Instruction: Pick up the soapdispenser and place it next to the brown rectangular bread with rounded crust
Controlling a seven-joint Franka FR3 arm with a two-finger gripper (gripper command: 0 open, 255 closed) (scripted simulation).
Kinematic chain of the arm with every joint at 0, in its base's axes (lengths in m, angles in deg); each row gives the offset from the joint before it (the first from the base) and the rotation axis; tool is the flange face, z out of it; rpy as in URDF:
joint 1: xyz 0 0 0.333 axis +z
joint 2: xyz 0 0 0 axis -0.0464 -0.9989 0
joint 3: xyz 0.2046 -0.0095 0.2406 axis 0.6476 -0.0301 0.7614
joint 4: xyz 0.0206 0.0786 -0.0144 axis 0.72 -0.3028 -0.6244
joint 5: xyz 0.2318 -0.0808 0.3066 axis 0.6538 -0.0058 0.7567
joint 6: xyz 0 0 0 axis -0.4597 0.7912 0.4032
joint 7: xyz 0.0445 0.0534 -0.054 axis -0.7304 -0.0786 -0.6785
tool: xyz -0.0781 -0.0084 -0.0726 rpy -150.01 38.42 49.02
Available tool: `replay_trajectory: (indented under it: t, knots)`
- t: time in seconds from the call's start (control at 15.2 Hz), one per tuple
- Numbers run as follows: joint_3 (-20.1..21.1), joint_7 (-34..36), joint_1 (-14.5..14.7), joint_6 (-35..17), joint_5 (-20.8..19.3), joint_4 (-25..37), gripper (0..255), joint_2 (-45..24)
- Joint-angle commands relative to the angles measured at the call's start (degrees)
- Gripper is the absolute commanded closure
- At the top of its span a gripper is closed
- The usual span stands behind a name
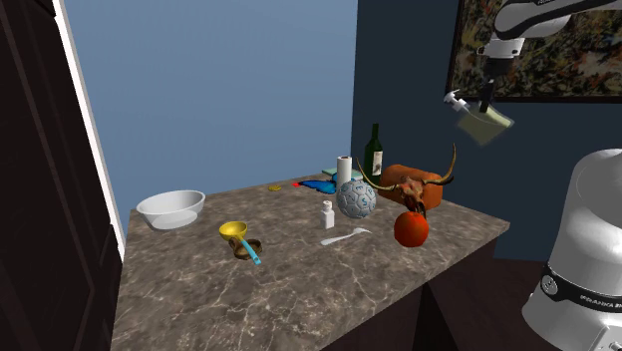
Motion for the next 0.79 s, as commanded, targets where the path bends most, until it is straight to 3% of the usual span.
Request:
replay_trajectory:
  t: [0.0, 0.73]
  knots:
    - [-0.84, -0.28, -0.08, -1.48, -0.36, -1.23, 255, 0.0]
    - [-3.33, 1.03, -0.83, -9.44, -2.46, -9.38, 255, 0.36]
